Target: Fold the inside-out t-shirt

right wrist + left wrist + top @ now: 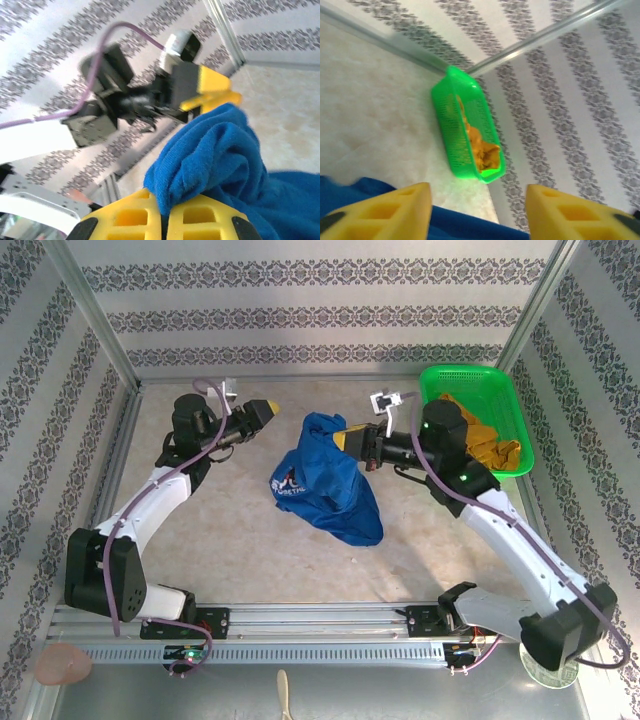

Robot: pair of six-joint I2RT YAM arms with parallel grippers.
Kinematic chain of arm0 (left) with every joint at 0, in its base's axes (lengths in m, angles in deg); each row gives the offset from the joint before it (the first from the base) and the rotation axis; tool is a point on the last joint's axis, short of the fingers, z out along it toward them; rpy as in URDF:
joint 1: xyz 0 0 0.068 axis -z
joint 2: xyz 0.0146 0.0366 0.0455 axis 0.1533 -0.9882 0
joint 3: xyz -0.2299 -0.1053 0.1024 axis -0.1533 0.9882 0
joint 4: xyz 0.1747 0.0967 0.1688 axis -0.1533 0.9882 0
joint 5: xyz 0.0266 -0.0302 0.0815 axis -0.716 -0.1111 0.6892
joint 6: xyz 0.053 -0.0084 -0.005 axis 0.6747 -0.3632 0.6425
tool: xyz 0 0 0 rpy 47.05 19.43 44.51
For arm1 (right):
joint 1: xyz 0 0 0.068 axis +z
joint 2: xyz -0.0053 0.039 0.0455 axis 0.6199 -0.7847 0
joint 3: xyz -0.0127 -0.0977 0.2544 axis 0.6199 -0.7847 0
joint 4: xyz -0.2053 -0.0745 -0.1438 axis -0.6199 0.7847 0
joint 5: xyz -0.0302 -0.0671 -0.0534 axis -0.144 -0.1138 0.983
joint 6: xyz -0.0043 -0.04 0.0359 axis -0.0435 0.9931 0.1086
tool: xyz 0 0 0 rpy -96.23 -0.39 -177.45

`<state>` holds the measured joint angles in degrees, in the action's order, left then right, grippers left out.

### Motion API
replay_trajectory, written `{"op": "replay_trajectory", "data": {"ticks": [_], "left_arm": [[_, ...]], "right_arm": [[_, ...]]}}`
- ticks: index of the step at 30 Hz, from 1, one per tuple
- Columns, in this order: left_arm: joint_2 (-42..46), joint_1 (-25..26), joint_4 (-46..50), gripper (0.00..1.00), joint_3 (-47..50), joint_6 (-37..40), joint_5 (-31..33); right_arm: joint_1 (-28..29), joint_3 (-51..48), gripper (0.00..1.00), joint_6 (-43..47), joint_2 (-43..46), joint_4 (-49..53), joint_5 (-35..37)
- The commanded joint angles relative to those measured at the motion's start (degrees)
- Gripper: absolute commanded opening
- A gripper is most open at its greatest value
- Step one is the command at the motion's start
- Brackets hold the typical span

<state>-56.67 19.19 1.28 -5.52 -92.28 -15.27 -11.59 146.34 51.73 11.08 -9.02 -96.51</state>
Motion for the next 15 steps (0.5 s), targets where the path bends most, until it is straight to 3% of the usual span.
{"op": "replay_trajectory", "data": {"ticks": [1, 3, 8, 12, 15], "left_arm": [[4.52, 0.3, 6.63, 0.59, -0.26, 2.47, 4.24], [8.51, 1.93, 7.85, 0.63, 1.05, 1.41, 6.03], [17.76, 13.34, 10.01, 0.72, 2.83, -0.58, 16.0], [17.06, 15.58, 20.19, 0.77, -3.02, 9.54, 17.03], [13.56, 15.6, 28.11, 0.8, -8.6, 22.63, 13.79]], "right_arm": [[-0.62, -2.92, 0.0, -4.85, 0.18, -8.06, -1.55], [-0.62, -4.29, 0.0, -6.52, -0.29, -11.22, -0.82], [0.0, -6.6, 0.0, -8.05, -1.55, -14.72, 0.41], [0.0, -7.21, 0.0, -7.44, -2.31, -14.74, -1.7], [-0.75, -7.37, 0.0, -6.36, -2.84, -14.49, -5.33]]}}
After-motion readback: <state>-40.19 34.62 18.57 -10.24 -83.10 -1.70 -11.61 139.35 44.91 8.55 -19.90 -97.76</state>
